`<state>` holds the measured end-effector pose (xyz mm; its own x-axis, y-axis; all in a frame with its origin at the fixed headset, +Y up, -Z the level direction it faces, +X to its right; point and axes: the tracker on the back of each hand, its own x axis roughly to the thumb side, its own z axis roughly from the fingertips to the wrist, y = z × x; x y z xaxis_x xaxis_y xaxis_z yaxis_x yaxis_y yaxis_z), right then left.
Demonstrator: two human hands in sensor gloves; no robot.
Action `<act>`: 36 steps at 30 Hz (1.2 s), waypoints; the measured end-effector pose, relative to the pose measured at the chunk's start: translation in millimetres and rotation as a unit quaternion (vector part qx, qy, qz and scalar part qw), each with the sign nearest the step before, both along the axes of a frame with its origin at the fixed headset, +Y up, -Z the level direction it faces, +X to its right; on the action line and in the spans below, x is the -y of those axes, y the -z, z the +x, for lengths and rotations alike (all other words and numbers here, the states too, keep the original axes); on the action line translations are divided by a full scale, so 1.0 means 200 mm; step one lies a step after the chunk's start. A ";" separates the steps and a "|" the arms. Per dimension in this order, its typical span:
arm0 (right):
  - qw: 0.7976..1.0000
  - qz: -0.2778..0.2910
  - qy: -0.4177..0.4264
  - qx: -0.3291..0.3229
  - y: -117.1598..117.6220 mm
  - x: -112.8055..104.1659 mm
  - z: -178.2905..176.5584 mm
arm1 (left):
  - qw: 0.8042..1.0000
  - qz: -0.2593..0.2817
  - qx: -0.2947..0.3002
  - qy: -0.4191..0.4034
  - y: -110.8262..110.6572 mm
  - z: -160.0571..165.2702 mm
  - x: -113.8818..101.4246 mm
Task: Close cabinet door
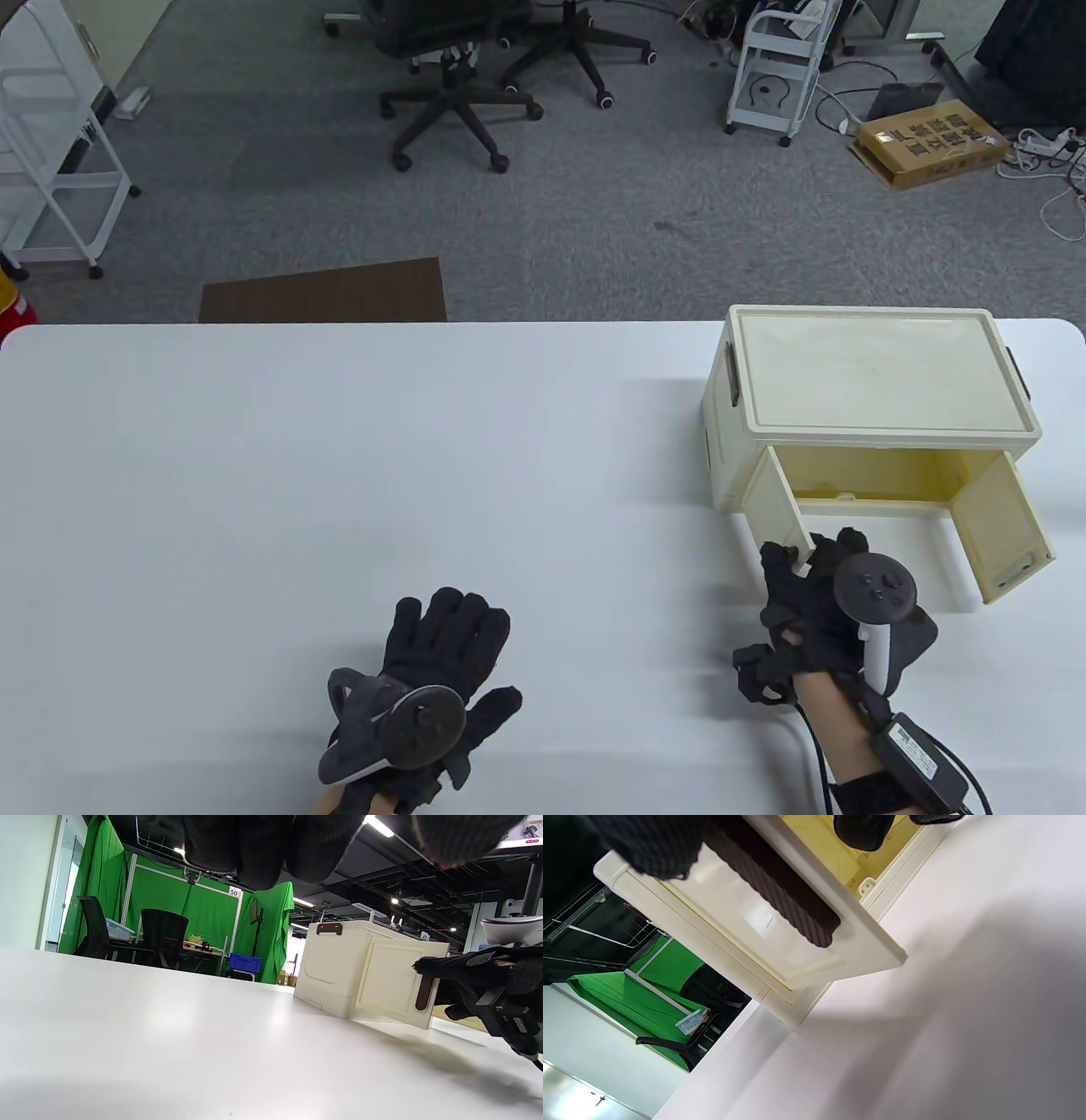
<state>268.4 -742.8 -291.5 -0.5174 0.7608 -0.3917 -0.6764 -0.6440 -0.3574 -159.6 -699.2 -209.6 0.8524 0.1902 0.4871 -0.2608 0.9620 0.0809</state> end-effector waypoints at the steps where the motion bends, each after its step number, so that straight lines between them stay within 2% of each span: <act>1: 1.000 -0.001 0.002 0.002 0.00 0.00 0.00 | 1.000 0.001 0.000 -0.001 0.00 0.00 0.00; 20: 0.999 -0.006 0.012 0.029 0.01 0.00 0.08 | 1.000 0.003 0.002 -0.002 0.00 0.00 0.00; 36: 0.998 0.010 -0.037 0.053 0.03 -0.01 0.16 | 1.000 -0.001 0.012 0.001 -0.01 0.01 0.00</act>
<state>299.5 -740.6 -297.3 -0.5287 0.7300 -0.4330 -0.5844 -0.6831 -0.4381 -158.4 -699.0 -208.5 0.8402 0.1900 0.5079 -0.2614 0.9625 0.0725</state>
